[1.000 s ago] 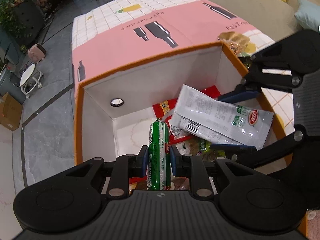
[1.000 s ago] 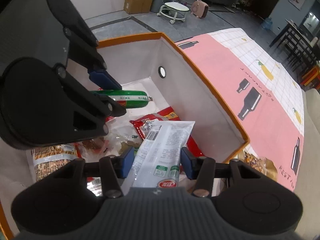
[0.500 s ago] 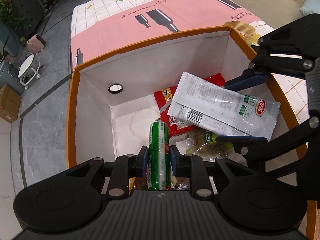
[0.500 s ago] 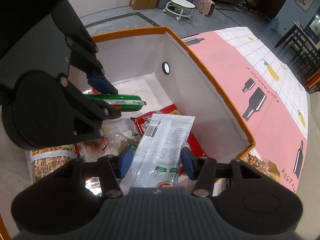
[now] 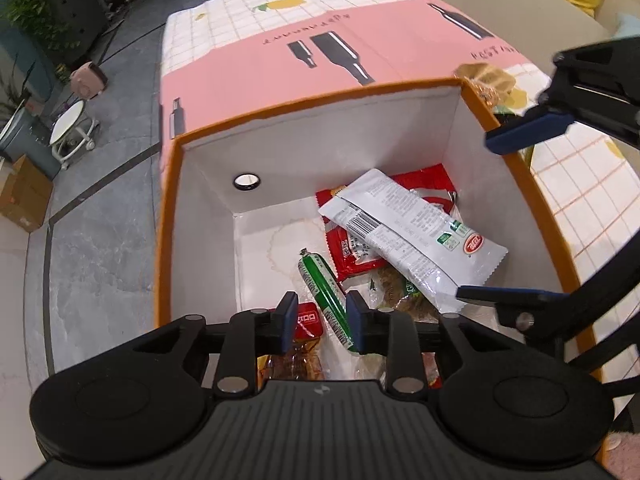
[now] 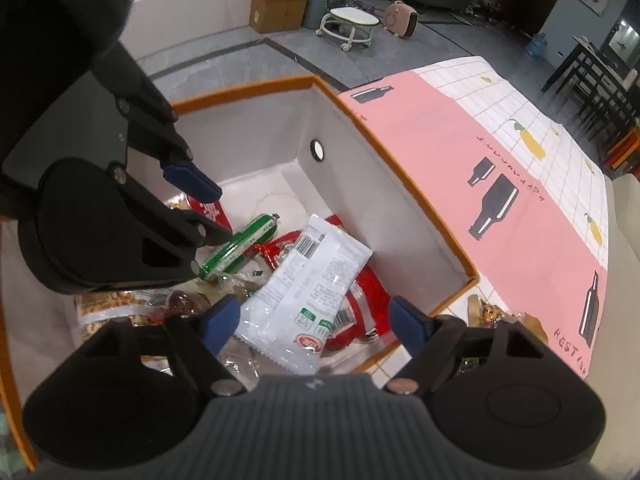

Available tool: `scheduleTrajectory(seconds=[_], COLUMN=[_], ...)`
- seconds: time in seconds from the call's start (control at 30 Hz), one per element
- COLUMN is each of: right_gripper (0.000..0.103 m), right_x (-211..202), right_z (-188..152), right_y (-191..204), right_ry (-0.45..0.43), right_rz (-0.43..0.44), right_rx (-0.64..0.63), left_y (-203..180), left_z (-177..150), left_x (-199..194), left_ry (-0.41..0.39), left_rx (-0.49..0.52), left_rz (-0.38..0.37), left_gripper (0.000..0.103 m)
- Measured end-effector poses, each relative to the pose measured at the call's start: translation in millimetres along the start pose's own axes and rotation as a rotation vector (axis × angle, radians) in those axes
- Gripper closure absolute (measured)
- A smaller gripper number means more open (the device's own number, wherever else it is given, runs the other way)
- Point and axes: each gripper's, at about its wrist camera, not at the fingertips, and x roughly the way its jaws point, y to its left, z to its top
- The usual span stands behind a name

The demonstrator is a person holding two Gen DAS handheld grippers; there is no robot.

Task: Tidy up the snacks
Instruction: 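Withdraw both tools toward the seaweed pack and nut cake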

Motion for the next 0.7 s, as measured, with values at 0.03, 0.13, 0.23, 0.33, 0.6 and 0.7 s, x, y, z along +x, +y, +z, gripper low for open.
scheduleTrajectory(seconds=[0.03,0.13,0.23,0.33,0.6,0.7], right_gripper=[0.022,0.020,0.020,0.020,0.020,0.020], right_x=[-5,-20,-37,-53,-87,-95], right_z=[-1,-5,-13,-23,-73,-97], right_y=[-2,-7,-16,-25,-49,-55], right_ry=[-0.009,-0.043,-0.086,-0.130,-0.222,-0.250], right_rz=[0.002,0.004,0.002,-0.012,-0.060,-0.092], right_rx=[0.006,0.039,0.091,0.146,0.311,0.392], left_y=[1,1,-2,-8,-48,-67], left_z=[0,1,3,4,5,4], left_x=[-4,-16,-31,-47,-83,-91], left_ry=[-0.006,-0.027,-0.059,-0.109,-0.250,-0.293], left_rx=[-0.015,-0.054,-0.106,-0.148,-0.183,-0.200], left_rz=[0.003,0.015,0.021,0.021,-0.004,0.009], left_gripper=[0.069,0.067,0.067,0.066,0.064,0.064])
